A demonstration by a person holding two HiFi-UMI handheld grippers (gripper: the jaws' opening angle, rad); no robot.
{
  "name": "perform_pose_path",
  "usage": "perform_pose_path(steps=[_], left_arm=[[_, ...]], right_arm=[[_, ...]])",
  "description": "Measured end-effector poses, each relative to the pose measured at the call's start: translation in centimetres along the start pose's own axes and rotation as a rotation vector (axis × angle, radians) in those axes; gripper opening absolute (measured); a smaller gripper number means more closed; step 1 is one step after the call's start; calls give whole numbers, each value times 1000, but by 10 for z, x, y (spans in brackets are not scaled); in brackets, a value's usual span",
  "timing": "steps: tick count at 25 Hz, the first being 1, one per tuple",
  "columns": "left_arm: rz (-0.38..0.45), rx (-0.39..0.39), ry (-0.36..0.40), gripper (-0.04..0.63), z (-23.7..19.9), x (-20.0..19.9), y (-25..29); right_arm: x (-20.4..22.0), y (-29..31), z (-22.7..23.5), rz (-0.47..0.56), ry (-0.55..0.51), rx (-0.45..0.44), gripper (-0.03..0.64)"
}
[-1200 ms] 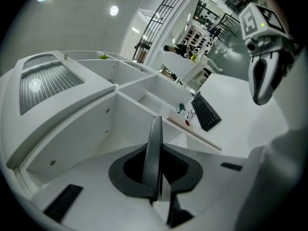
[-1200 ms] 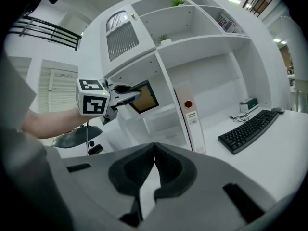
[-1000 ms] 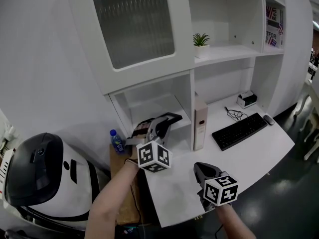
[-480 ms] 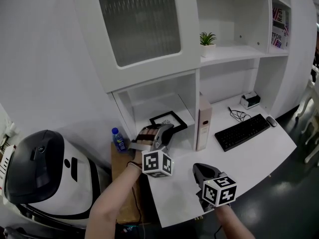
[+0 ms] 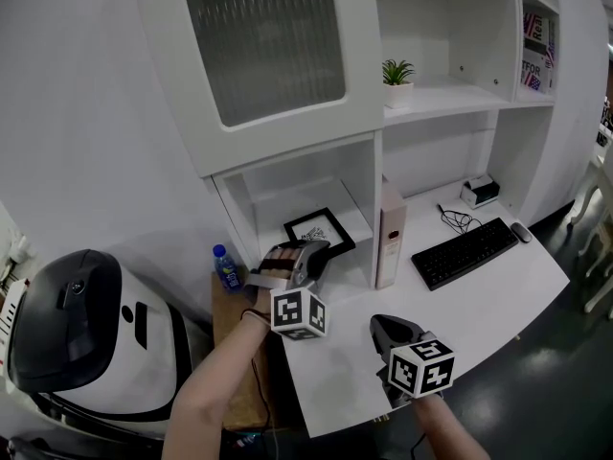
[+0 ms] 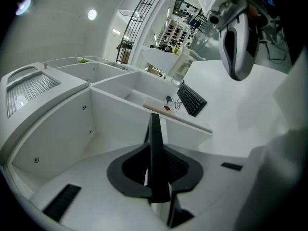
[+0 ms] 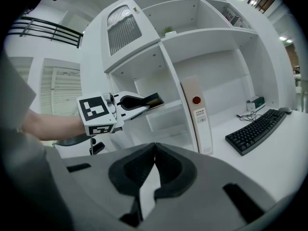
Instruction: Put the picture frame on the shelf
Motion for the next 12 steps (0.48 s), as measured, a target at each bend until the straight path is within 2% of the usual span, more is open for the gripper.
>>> perform_pose_path(steps=[12], left_arm=[[-26, 43, 34, 57, 1, 12, 12]], right_arm=[[2, 2, 3, -11, 10, -6, 0]])
Point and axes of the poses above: the fingertips, and each gripper's own axes: y forward along the fingers, z to its right, x out of its underside, the point moved 8 cm from there along -y, backward along the fingers, and after that the axes turned 6 degrees about z, right-handed, at the moved point
